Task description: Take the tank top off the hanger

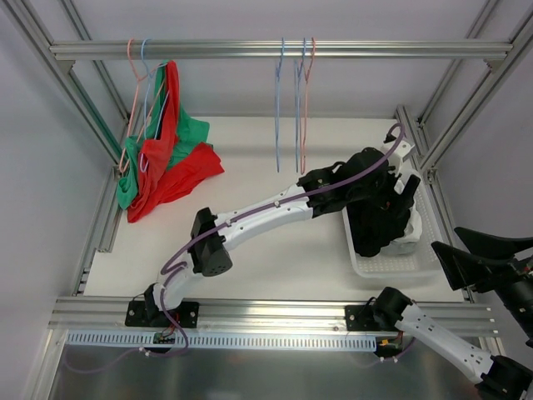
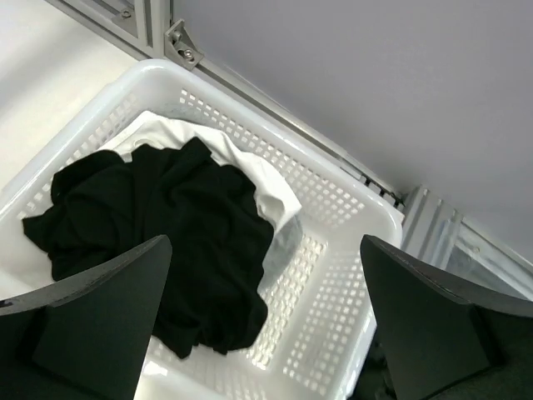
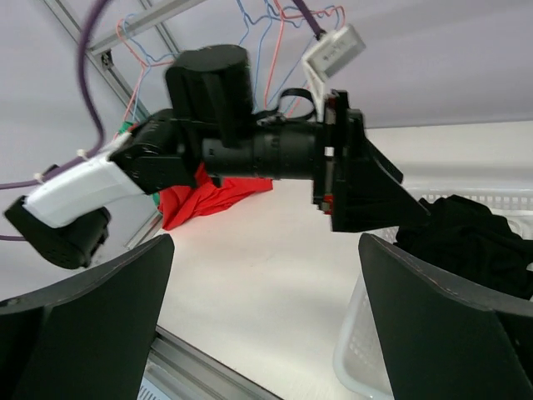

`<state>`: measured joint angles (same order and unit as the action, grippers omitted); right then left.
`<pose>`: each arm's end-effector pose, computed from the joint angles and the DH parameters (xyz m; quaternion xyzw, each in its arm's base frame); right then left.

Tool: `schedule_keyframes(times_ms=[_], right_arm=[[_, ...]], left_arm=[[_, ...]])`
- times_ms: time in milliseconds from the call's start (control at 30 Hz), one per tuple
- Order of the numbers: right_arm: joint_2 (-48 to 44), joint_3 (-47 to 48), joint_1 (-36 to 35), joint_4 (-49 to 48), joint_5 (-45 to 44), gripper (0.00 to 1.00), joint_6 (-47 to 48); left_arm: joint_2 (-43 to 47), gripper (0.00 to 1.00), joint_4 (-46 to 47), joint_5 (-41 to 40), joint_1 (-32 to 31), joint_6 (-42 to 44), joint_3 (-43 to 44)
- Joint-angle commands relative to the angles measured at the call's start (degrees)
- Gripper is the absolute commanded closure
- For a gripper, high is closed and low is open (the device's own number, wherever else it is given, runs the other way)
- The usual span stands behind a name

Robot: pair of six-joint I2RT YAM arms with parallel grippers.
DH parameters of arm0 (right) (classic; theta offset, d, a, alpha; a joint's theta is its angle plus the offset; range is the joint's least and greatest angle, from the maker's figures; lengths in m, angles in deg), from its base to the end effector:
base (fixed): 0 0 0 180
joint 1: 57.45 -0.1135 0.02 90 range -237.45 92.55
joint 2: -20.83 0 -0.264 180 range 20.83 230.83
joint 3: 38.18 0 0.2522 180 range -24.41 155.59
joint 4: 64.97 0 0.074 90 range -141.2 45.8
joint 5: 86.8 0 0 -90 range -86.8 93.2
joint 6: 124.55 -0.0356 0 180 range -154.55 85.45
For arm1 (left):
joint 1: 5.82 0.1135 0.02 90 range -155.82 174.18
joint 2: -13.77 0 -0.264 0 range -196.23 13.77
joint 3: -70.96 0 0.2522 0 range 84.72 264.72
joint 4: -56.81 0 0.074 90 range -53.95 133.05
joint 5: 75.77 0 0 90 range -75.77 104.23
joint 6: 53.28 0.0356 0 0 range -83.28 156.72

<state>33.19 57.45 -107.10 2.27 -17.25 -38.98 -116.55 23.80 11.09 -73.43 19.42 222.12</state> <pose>-0.0586 -0.0882 0.4501 -0.0967 0.6011 0.2623 0.7487 0.2051 -0.4926 0.3814 0.3150 0.7113 -0.4081 0.4777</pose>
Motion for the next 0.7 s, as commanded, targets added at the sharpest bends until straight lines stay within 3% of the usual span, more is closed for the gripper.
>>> schedule_keyframes(times_ms=[0, 133, 367, 400, 500, 667], right_arm=[[1.79, -0.39, -0.27, -1.35, -2.49, 0.0, 0.12], [2.75, -0.83, -0.27, -2.06, -3.46, 0.01, -0.32], [4.96, -4.69, -0.36, -8.01, 1.98, 0.01, 0.56], [5.22, -6.26, -0.27, -8.99, 2.6, 0.01, 0.56], [9.32, -6.89, -0.36, -9.7, 6.11, 0.0, 0.82], [18.12, -7.77, -0.27, -11.37, 19.46, 0.0, 2.49]], left_arm=[[13.84, 0.01, 3.34, 0.34, -0.76, 2.97, -3.44], [26.76, 0.01, 1.07, -7.83, -0.76, 3.41, -15.99], [40.92, 0.01, -15.25, -28.04, -1.64, 4.38, -23.32], [41.29, 0.01, -17.38, -31.37, -0.51, 3.86, -23.23], [42.69, 0.01, -24.77, -31.31, 5.36, 0.35, -22.19], [47.96, 0.01, -31.55, -36.06, 14.33, -1.15, -21.65]])
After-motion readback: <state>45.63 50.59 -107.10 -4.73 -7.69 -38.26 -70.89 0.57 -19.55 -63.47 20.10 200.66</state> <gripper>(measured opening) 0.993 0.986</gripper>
